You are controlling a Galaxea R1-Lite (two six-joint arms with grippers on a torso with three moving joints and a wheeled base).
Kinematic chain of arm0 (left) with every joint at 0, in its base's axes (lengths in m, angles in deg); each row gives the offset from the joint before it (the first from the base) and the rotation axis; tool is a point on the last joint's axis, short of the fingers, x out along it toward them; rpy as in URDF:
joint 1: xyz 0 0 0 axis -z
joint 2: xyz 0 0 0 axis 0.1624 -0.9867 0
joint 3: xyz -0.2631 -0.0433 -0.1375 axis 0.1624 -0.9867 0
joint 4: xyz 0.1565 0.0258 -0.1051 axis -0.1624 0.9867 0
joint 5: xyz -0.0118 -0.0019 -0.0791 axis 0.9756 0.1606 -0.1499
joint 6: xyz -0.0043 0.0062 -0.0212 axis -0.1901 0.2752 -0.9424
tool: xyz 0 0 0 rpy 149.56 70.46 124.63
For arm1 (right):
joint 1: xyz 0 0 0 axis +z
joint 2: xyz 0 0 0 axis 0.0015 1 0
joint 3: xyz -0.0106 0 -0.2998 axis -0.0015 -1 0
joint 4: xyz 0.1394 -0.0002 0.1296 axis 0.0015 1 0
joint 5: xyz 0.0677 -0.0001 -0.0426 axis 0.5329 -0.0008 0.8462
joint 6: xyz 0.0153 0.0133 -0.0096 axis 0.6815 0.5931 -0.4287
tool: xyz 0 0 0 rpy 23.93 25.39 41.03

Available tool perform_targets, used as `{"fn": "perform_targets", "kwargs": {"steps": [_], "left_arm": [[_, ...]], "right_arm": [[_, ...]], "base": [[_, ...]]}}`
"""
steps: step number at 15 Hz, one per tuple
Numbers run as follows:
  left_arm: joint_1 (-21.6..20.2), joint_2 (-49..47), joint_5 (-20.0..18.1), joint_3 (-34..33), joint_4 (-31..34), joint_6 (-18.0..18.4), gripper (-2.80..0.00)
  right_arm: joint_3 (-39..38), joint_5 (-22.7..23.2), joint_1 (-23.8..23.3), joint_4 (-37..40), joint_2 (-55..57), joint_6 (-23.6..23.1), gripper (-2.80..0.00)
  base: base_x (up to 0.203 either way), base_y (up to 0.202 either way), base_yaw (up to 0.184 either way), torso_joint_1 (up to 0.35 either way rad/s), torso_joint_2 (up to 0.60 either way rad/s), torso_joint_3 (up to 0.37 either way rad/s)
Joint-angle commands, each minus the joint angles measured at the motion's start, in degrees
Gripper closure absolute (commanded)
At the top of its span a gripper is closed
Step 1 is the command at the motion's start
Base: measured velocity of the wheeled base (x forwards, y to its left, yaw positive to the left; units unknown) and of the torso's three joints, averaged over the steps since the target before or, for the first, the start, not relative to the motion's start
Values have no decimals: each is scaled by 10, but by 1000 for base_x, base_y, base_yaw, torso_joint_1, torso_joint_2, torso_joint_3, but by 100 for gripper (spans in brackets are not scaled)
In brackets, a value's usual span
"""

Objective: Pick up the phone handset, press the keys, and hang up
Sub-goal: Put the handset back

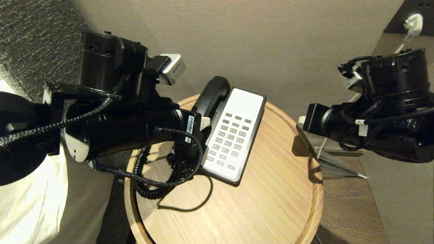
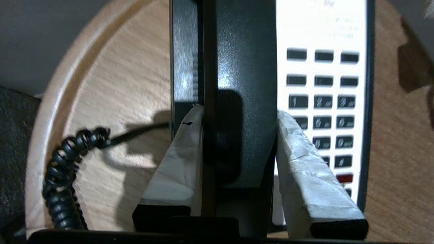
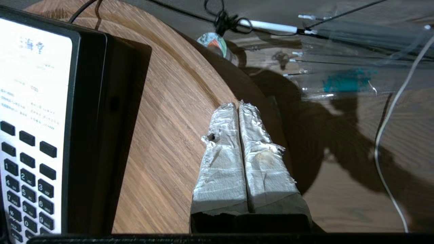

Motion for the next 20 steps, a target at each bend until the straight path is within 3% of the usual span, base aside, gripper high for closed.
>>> {"fn": "perform_targets", "kwargs": {"steps": [1, 17, 18, 20], "left_arm": [[1, 1, 0, -11, -2, -1, 0], [2, -13, -5, -23, -9, -2, 0], [2, -12, -14, -23, -9, -2, -280], [1, -14, -21, -20, -10, -4, -280]], "right_arm": [[-2, -1, 0, 0, -4, 0, 0], [-2, -1, 1, -1, 1, 1, 0], [-2, -1, 1, -1, 0, 1, 0], [-2, -1, 1, -1, 0, 0, 0]], "base": [[0, 0, 0, 0, 0, 0], [0, 0, 0, 0, 0, 0], [0, 0, 0, 0, 0, 0], [0, 0, 0, 0, 0, 0]]}}
